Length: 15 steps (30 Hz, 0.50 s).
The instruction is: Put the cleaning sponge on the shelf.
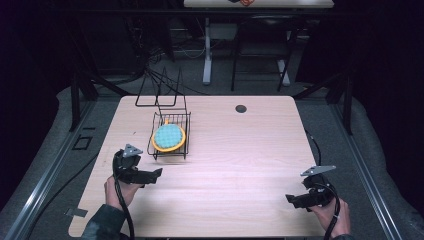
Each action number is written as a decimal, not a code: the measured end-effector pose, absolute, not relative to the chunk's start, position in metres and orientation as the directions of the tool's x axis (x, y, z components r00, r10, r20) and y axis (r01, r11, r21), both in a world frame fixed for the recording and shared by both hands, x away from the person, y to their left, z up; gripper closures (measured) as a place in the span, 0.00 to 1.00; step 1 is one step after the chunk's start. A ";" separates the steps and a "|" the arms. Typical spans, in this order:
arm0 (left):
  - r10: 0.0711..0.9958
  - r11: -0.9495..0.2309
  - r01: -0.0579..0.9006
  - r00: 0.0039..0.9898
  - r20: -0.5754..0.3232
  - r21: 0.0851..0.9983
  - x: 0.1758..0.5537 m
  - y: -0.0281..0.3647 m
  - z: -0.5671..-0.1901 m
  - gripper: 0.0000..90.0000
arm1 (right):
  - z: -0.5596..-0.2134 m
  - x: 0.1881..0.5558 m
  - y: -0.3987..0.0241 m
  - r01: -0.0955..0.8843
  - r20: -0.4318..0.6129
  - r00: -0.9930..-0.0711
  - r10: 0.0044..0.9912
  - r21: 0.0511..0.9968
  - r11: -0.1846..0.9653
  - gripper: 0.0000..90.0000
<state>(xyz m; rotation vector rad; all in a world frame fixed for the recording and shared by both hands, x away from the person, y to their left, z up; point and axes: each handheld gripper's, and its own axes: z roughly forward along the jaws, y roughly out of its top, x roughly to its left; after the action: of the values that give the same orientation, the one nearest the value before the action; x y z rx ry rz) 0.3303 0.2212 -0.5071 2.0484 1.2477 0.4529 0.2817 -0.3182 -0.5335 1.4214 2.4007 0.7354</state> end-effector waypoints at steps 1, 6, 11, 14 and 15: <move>0.873 -0.311 0.638 0.484 -0.053 0.704 0.328 0.222 -0.508 0.00 | -0.533 0.282 -0.318 0.742 0.038 -0.491 0.871 0.542 0.394 0.09; 0.865 -0.336 0.656 0.499 -0.054 0.676 0.317 0.222 -0.515 0.00 | -0.534 0.281 -0.318 0.743 0.033 -0.491 0.871 0.539 0.398 0.09; 0.858 -0.350 0.662 0.511 -0.057 0.663 0.307 0.223 -0.518 0.00 | -0.535 0.282 -0.318 0.744 0.031 -0.490 0.871 0.536 0.399 0.09; 0.856 -0.361 0.661 0.515 -0.047 0.658 0.304 0.223 -0.520 0.00 | -0.536 0.282 -0.318 0.742 0.029 -0.489 0.872 0.539 0.398 0.09; 0.853 -0.364 0.660 0.519 -0.049 0.657 0.304 0.224 -0.520 0.00 | -0.536 0.282 -0.318 0.743 0.028 -0.489 0.872 0.538 0.399 0.09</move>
<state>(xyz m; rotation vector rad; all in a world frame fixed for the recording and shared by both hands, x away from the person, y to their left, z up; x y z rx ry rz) 0.3037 0.2236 -0.5201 2.1361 1.2270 0.3997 0.2818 -0.3184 -0.5356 1.4194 2.4006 0.7230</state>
